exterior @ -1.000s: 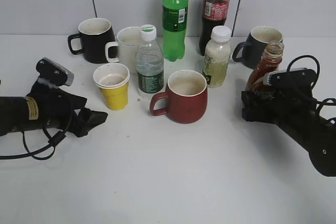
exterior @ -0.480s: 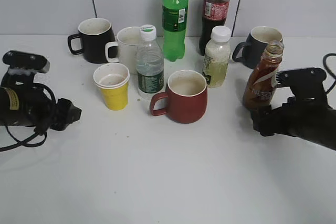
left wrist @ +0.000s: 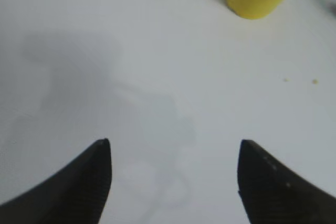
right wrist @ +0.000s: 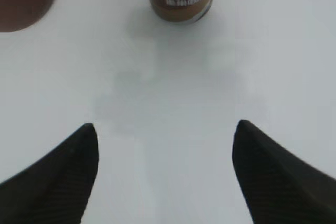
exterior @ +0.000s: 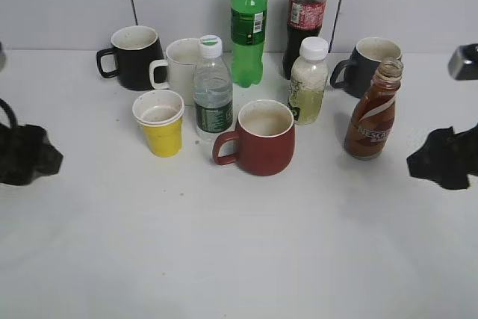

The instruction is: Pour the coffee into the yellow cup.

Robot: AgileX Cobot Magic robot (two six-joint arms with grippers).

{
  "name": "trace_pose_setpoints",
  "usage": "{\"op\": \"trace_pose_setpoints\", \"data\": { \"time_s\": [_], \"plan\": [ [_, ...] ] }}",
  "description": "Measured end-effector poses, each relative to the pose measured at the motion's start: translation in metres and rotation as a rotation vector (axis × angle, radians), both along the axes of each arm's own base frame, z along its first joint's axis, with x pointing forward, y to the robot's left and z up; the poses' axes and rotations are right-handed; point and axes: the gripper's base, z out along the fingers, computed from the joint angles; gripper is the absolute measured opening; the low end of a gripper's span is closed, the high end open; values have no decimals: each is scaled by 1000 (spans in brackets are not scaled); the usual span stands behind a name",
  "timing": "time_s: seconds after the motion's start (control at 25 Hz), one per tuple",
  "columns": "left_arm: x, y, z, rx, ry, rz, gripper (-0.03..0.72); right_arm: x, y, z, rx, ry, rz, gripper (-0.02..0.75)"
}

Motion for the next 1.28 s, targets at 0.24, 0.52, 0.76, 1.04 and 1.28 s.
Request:
{"op": "trace_pose_setpoints", "data": {
  "time_s": [0.24, 0.52, 0.76, 1.04, 1.28],
  "plan": [
    [-52, 27, 69, -31, -104, 66, 563, -50, -11, 71, 2, -31, 59, 593],
    [-146, 71, 107, -60, -244, 53, 563, -128, -30, 104, -1, -87, 104, 593],
    [-195, 85, 94, -103, -392, -80, 563, -184, -45, 99, 28, -235, 110, 593],
    [-208, 88, 77, -110, -462, -132, 563, -214, -53, 83, 61, -390, 106, 591],
    [-208, 88, 77, -112, -464, -136, 563, -215, -53, 84, 66, -410, 105, 591]
  ]
}}
